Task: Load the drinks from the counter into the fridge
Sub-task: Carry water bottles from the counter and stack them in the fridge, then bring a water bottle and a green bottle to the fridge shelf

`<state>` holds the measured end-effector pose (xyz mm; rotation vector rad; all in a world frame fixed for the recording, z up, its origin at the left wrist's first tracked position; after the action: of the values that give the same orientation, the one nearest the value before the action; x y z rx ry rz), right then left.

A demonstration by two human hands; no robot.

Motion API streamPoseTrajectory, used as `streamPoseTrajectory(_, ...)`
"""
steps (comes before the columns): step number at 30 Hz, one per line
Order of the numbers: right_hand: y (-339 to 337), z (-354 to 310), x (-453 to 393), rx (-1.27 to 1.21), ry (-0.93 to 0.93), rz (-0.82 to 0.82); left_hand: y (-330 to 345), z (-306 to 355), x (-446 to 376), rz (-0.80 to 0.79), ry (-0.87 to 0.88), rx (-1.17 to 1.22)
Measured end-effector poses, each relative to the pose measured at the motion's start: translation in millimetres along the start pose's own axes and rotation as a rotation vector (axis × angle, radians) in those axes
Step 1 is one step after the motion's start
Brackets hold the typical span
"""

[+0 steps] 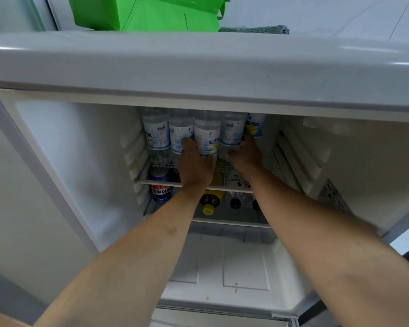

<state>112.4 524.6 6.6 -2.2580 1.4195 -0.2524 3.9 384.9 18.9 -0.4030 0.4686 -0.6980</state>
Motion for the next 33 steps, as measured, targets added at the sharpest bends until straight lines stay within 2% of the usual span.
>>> streamPoseTrajectory(6,-2,1,-2,0.013,0.006,0.021,-4,-6,2,-0.03,0.031,0.057)
streamPoseTrajectory(10,3,6,4,-0.02,0.008,0.053,-14,-11,11,-0.035,0.151,0.076)
streamPoseTrajectory(14,2,2,17,-0.046,-0.028,0.163,-30,-20,26,0.006,0.218,0.13)
streamPoseTrajectory(17,-3,-5,41,-0.105,-0.125,0.303,-34,-34,40,-0.017,0.151,0.272)
streamPoseTrajectory(21,-4,4,84,-0.233,-0.093,0.394,-42,-46,67,0.01,0.172,0.401)
streamPoseTrajectory(26,0,40,151,-0.249,-0.03,0.403,-34,-63,105,-0.123,0.25,0.472)
streamPoseTrajectory(33,-6,101,264,-0.21,0.177,0.374,3,-85,174,-0.434,0.093,0.475)
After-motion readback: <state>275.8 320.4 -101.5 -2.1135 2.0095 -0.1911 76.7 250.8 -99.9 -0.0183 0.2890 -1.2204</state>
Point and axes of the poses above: each hand's wrist, its own x-axis away from the middle knuckle, its own y-axis out of the palm, z = x × y, the point moved 6 cm from there along -x, towards the middle knuckle, and after that the axes turned 10 degrees about -z, right-handed, at the moved point
